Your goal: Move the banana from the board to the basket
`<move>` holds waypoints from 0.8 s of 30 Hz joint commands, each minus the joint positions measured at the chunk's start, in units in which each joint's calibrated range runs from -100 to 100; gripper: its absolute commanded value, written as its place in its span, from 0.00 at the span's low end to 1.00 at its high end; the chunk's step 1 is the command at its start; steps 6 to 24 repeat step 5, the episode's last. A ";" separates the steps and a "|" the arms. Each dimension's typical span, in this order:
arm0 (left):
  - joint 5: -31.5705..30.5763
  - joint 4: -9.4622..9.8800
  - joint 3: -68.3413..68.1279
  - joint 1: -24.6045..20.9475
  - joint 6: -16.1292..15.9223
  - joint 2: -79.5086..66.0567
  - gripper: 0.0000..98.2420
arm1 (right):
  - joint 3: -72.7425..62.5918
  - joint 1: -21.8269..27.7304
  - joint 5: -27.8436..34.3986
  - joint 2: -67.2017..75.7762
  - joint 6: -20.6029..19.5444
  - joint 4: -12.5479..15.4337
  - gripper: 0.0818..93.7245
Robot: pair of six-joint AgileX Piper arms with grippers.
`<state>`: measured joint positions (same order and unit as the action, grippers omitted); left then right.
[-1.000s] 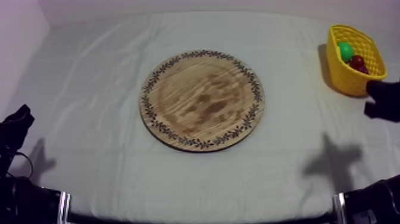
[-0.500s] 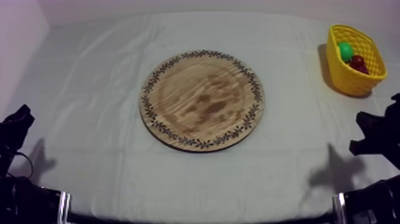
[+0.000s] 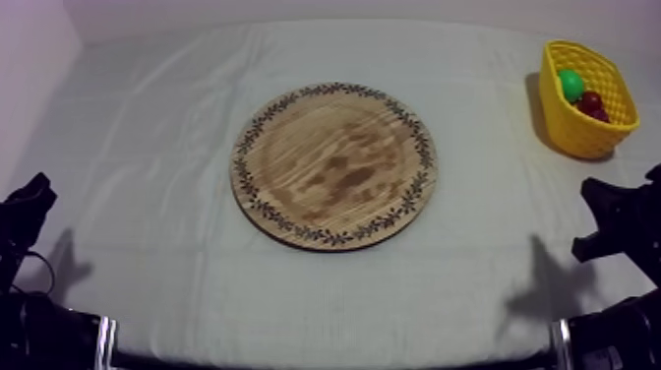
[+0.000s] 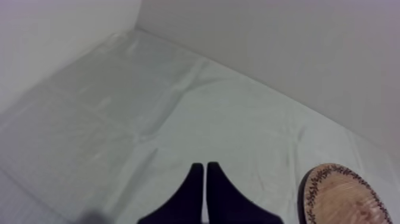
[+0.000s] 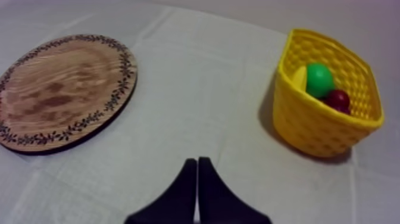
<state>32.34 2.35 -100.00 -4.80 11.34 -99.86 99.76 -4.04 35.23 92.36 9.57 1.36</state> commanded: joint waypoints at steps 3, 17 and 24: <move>0.00 0.02 0.00 -0.01 0.01 0.04 0.00 | 0.02 -0.76 -0.27 2.35 0.60 0.15 0.00; 0.00 0.02 0.00 -0.01 0.01 0.04 0.00 | 0.02 -0.93 -0.09 2.88 0.74 0.16 0.00; 0.00 0.02 0.00 -0.01 0.01 0.04 0.00 | 0.02 -0.93 -0.09 2.88 0.74 0.16 0.00</move>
